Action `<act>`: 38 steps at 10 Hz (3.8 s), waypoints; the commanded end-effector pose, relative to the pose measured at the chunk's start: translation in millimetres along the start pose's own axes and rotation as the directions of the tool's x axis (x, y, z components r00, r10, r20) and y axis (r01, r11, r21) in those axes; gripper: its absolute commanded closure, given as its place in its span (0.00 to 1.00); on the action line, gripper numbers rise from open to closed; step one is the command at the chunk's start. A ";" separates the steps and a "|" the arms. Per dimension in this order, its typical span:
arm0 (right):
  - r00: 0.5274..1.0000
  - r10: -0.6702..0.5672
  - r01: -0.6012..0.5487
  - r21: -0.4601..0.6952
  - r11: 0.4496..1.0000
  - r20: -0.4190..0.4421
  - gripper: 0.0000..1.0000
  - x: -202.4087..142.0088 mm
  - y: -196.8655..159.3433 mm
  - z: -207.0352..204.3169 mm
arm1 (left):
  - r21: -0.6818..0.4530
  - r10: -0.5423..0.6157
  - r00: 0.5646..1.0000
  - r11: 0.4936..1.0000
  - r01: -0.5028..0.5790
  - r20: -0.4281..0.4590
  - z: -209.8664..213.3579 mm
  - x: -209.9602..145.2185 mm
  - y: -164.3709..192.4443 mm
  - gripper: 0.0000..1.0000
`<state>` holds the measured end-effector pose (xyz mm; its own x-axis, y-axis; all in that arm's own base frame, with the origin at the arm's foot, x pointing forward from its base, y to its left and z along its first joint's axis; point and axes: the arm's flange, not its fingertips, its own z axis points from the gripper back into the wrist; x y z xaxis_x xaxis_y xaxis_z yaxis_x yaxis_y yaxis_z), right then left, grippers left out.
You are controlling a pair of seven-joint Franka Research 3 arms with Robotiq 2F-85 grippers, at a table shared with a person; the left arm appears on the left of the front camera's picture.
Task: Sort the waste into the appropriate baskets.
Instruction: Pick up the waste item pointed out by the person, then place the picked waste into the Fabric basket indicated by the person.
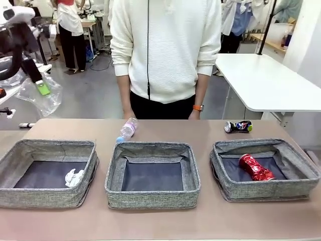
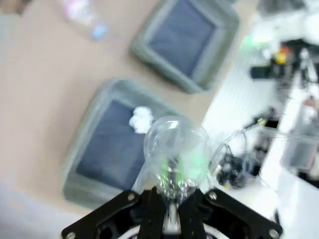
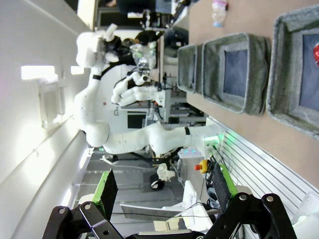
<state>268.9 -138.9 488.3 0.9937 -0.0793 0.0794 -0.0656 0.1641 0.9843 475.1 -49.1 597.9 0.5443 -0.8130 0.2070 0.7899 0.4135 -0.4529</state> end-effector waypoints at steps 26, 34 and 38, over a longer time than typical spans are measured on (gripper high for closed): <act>1.000 0.012 -0.012 0.009 1.000 0.011 0.00 0.6 1.6 -1.7 | 0.220 0.749 0.658 0.631 -0.744 0.077 54.2 250.8 -234.2 0.99; 1.000 0.012 -0.012 0.009 1.000 0.011 0.00 0.6 1.6 -1.7 | 0.176 0.725 0.684 0.666 -0.725 0.078 31.4 237.2 -218.1 0.99; 1.000 0.012 -0.012 0.009 1.000 0.011 0.00 0.6 1.6 -1.7 | 0.176 0.725 0.684 0.666 -0.725 0.078 31.4 237.2 -218.1 0.99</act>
<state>268.9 -138.7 488.2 0.9937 -0.0788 0.0792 -0.0654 0.1641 0.9843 445.7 -322.8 772.7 0.9638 -0.2384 -0.1193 0.1909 0.9296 -0.3153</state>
